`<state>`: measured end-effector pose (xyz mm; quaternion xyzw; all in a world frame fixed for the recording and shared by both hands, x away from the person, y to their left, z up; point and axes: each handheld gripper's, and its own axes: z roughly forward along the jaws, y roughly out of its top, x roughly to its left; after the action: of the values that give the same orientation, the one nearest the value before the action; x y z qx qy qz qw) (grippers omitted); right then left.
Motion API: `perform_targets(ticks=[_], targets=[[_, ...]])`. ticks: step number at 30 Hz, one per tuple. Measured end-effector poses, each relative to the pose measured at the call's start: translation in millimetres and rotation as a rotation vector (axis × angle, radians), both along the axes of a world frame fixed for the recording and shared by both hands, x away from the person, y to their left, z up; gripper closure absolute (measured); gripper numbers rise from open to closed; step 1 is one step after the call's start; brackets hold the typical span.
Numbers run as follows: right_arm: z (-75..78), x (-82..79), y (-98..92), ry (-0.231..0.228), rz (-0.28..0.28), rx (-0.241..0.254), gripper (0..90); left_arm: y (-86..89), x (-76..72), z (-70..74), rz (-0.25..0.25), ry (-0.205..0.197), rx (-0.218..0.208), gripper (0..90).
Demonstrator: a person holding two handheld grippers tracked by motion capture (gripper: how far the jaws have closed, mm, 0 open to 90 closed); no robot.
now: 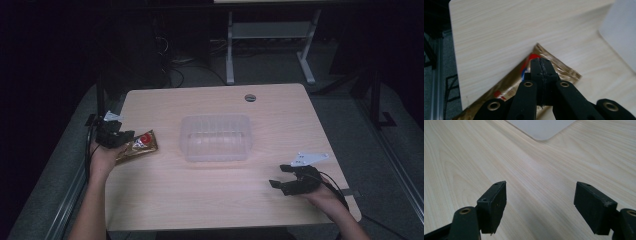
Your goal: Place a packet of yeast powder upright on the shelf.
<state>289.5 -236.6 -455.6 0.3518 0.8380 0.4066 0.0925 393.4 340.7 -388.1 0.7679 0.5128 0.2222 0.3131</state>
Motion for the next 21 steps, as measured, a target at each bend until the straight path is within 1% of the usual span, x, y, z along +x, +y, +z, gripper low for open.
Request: perform_targets(ticks=[2,4,6,8,12,13,14,15,16,17,18,19,21], targets=[[-0.4,0.3,-0.6,-0.005,0.004,0.0,25.5,6.9,4.6,-1.9,0.02,0.003,-0.015,89.7],[-0.8,0.2,-0.4,-0.003,0.003,0.0,25.5,13.5,9.8,-4.2,0.046,0.006,-0.011,89.7],[-1.0,0.5,-0.6,-0.001,0.003,-0.003,25.5,21.9,14.2,-6.1,0.071,0.002,-0.036,89.7],[-0.8,0.6,-0.7,0.004,-0.002,-0.001,25.5,27.5,17.8,-8.9,0.097,0.008,-0.035,89.7],[-1.3,1.3,-0.9,0.001,-0.002,-0.001,25.5,35.6,24.0,-18.3,0.121,0.03,-0.015,89.7],[-1.4,1.3,-0.7,0.001,-0.001,-0.002,25.5,37.6,25.2,-21.3,0.125,0.038,-0.016,89.7],[-1.0,0.7,-0.3,0.007,-0.004,-0.002,25.5,39.7,26.7,-24.4,0.129,0.047,-0.004,89.7],[-1.2,0.8,-0.4,0.002,0.001,-0.005,25.5,40.9,27.6,-28.0,0.14,0.06,-0.005,89.7],[-1.1,0.7,-0.4,0.001,0.003,-0.006,25.5,43.6,28.7,-30.5,0.14,0.069,0.009,89.7],[-1.1,0.6,-0.4,0.0,0.002,-0.005,25.5,44.4,29.2,-33.6,0.151,0.079,0.004,89.7],[-1.1,0.6,-0.5,0.0,0.002,-0.005,25.5,46.5,30.1,-36.7,0.151,0.083,0.021,89.7],[-1.1,0.6,-0.8,0.0,0.003,-0.006,25.5,47.3,30.5,-39.1,0.153,0.095,0.022,89.7],[-1.0,0.4,-0.6,0.007,-0.004,-0.003,25.5,47.9,30.5,-42.4,0.152,0.101,0.031,89.7]])
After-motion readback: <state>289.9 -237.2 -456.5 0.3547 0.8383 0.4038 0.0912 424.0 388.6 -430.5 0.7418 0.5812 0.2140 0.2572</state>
